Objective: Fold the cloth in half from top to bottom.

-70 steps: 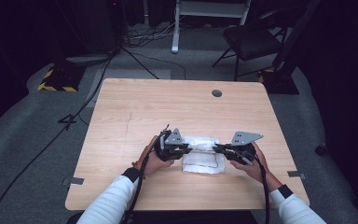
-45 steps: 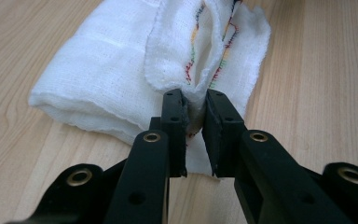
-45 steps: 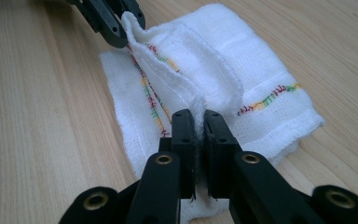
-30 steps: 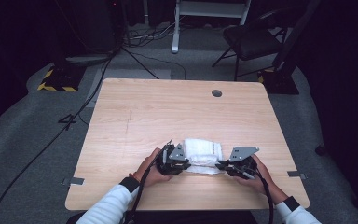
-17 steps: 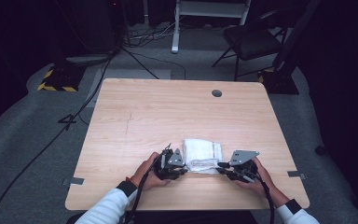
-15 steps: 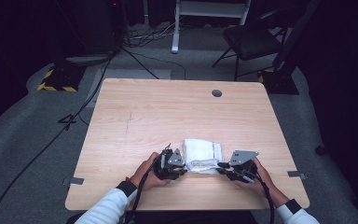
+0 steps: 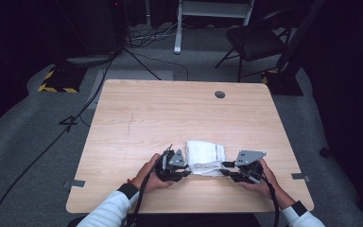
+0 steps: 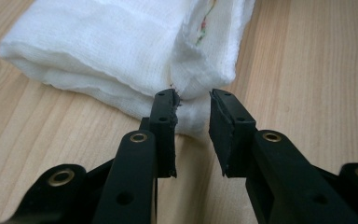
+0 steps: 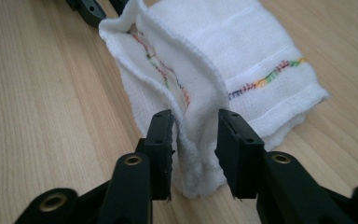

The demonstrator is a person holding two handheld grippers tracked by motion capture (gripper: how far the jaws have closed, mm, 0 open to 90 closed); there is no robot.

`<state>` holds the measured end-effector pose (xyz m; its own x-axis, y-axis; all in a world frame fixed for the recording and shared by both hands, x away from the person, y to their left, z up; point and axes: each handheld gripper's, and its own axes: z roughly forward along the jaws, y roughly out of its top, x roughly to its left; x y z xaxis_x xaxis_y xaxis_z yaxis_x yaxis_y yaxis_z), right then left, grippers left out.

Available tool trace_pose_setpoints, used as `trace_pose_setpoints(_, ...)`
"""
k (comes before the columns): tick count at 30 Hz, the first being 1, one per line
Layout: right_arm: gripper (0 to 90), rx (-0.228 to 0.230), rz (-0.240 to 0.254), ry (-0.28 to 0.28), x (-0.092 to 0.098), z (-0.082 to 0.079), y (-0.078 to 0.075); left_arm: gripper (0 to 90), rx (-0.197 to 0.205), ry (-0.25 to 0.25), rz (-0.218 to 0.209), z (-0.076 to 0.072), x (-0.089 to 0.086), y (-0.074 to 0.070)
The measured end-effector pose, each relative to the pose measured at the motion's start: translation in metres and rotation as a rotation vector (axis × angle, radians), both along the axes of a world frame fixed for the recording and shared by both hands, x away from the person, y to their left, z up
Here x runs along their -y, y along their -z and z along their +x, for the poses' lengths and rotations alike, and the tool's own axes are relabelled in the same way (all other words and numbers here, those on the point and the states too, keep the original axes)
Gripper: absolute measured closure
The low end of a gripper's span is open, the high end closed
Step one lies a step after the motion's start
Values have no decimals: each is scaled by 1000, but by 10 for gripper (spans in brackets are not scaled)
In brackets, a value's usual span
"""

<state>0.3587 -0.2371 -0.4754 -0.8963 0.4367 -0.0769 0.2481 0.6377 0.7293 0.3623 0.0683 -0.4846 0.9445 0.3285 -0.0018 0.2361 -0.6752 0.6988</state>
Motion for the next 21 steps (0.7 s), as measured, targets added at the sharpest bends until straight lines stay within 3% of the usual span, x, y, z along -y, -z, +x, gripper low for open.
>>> trace_pose_setpoints(8,551,27,28,16,3,0,-11,654,25,-16,7,-3,-4,-10)
trace_pose_setpoints(12,488,41,18,31,8,-1,-14,606,48,-29,13,-6,-7,-15)
trace_pose_setpoints(17,449,61,46,68,16,-1,-22,556,57,-59,-4,-6,-9,-19)
trace_pose_setpoints(21,446,82,35,72,19,-1,-27,501,75,-81,-4,-8,-12,-23)
